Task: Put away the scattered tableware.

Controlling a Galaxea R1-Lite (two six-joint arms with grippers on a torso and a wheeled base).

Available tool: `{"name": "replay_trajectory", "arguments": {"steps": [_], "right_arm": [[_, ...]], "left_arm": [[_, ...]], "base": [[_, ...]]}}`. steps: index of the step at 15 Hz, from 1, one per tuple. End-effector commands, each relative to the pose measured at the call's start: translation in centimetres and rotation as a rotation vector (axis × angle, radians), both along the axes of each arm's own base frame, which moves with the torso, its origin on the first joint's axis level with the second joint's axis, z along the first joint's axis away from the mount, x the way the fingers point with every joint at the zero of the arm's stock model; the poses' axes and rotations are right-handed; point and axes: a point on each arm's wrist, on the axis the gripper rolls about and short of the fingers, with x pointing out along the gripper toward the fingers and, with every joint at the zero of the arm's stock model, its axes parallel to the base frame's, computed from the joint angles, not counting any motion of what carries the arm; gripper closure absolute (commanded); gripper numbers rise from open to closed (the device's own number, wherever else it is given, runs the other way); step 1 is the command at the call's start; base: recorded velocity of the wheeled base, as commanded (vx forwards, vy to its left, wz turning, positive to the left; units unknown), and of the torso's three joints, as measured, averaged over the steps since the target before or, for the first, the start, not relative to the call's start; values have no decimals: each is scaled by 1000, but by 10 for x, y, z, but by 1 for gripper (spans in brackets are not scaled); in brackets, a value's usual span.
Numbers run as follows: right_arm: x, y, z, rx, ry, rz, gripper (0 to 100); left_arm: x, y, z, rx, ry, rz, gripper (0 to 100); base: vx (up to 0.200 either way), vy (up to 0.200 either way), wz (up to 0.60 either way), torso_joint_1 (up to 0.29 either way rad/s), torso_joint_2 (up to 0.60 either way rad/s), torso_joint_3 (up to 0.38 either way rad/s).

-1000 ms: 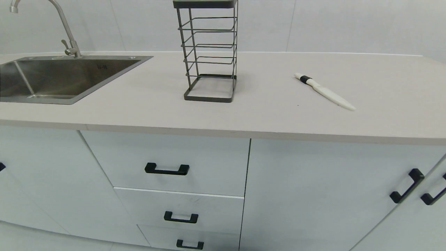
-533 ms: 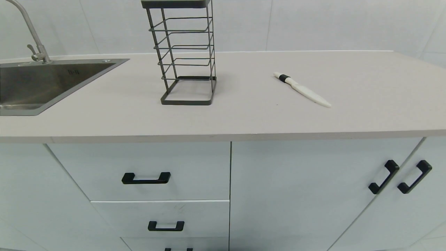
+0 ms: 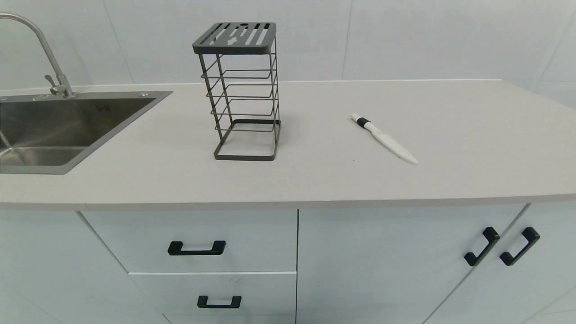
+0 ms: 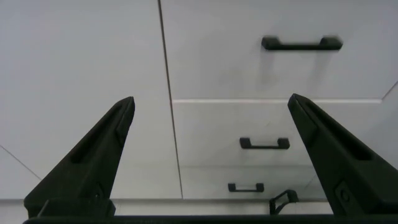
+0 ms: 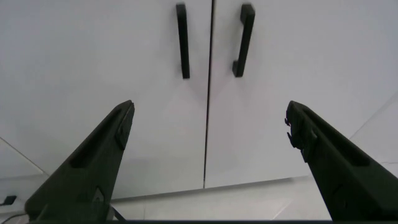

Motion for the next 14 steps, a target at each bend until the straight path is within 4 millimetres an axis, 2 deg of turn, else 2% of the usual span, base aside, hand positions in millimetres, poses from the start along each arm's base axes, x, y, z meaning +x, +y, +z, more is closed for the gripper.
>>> {"name": "replay_trajectory", "arguments": {"steps": [1, 6, 9, 14], "right_arm": [[0, 0, 0, 0, 0, 0, 0], [0, 0, 0, 0, 0, 0, 0], [0, 0, 0, 0, 1, 0, 0], [0, 0, 0, 0, 1, 0, 0]], "left_arm": [[0, 0, 0, -1, 1, 0, 0], [0, 0, 0, -1, 1, 0, 0], [0, 0, 0, -1, 1, 0, 0], [0, 0, 0, -3, 1, 0, 0]], "base": [[0, 0, 0, 256, -481, -222], [0, 0, 0, 149, -481, -217], [0, 0, 0, 398, -487, -242], [0, 0, 0, 290, -510, -243]]}}
